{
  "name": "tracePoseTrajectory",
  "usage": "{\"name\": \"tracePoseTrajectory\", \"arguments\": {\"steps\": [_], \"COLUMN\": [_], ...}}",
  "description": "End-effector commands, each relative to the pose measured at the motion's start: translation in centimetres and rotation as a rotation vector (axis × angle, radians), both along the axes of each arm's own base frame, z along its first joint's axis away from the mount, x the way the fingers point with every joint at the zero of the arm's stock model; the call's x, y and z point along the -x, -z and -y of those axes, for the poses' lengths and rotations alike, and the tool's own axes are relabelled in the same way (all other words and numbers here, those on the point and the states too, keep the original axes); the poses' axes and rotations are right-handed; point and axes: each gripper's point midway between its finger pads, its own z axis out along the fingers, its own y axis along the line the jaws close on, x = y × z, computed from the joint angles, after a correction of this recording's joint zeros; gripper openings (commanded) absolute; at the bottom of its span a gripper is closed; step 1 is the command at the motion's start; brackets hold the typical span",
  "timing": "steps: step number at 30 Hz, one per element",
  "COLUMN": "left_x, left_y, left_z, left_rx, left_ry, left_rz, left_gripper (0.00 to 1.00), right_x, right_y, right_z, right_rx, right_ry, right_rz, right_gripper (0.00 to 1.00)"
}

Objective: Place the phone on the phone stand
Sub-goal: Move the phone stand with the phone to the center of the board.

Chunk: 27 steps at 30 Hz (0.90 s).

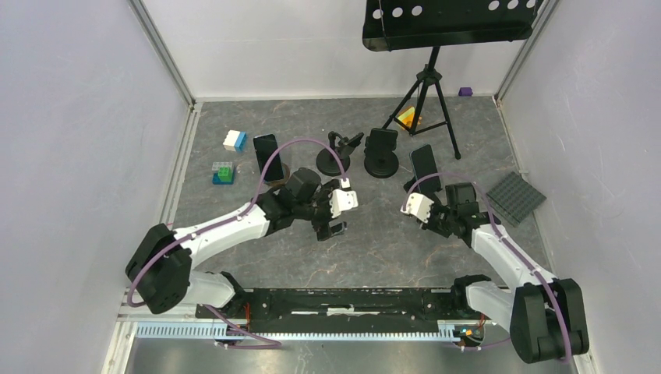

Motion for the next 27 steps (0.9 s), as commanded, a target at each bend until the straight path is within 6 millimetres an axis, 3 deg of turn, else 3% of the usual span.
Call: {"name": "tracePoseTrajectory", "arguments": {"steps": [1,15,27], "left_x": [-0.4,-0.9,-0.8], "left_y": [-0.4,-1.1,-1.7], "left_z": [-1.1,-1.7,-2.1], "left_rx": [-0.024,-0.003,0.015], "left_ry": [0.001,-0.023,-0.032], "left_rz": [0.061,0.109,0.128], "left_gripper": [0.94,0.95,0.96], "right_x": [-2.4,-3.7,-5.0], "right_y": [-0.5,0.9,2.2], "right_z": [0.2,-1.1,-1.8], "right_rx": [0.081,0.124,0.124], "right_ry": [-0.068,-0.102,-0.003], "right_rz": [0.102,0.101,0.095], "right_gripper": [0.16,0.07,0.04]}}
